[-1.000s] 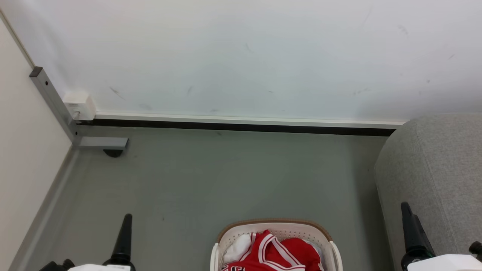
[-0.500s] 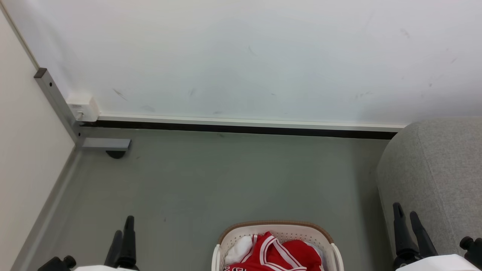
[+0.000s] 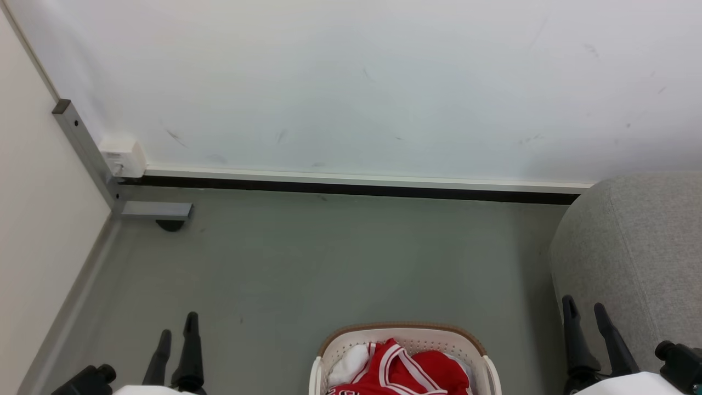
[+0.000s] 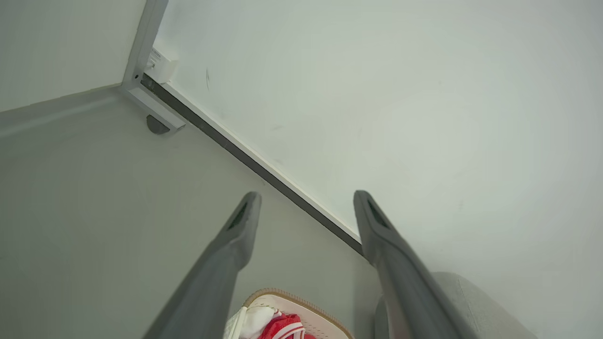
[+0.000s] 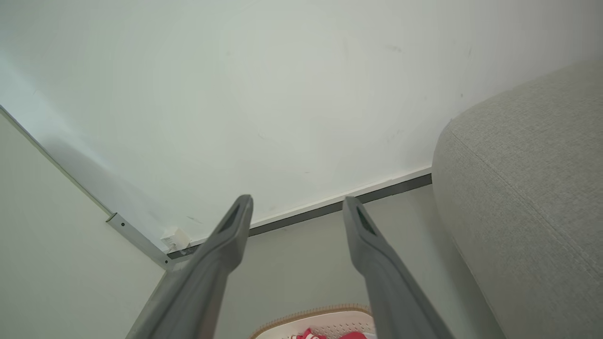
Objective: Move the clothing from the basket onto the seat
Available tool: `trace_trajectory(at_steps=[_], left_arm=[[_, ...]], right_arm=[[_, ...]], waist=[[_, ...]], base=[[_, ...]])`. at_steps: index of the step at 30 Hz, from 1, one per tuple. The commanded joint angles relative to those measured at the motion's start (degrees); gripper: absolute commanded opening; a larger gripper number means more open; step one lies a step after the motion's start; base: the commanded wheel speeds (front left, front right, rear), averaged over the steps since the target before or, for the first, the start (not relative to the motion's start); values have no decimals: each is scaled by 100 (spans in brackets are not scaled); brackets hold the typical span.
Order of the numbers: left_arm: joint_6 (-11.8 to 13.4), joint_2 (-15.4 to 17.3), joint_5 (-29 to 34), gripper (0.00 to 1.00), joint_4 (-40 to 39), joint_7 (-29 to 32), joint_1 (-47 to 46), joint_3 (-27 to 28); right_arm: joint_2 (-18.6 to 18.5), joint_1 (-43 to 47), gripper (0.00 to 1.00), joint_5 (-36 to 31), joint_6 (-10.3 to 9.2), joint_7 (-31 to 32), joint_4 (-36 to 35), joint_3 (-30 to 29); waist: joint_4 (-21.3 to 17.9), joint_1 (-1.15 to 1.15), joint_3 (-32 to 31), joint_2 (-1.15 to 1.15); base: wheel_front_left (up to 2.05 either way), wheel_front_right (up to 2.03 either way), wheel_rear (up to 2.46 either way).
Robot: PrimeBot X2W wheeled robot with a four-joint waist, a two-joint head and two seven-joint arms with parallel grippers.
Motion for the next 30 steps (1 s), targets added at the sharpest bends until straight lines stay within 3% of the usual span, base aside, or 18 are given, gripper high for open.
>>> trace_trajectory(at_steps=[1, 15, 30], left_arm=[[11, 52, 260, 100, -113, -89, 12, 17], [79, 60, 1413, 100, -104, -300, 89, 12], [88, 111, 2352, 100, -84, -504, 147, 3]], right_arm=[[-61, -21, 100, -218, -6, -75, -48, 31], [-74, -22, 100, -1173, -7, -295, 4, 68], [-84, 54, 100, -1746, -8, -504, 264, -148]], waist=[[3, 0, 0, 0], [24, 0, -11, 0], [53, 0, -18, 0]], base=[[0, 0, 0], [0, 0, 0], [0, 0, 0]])
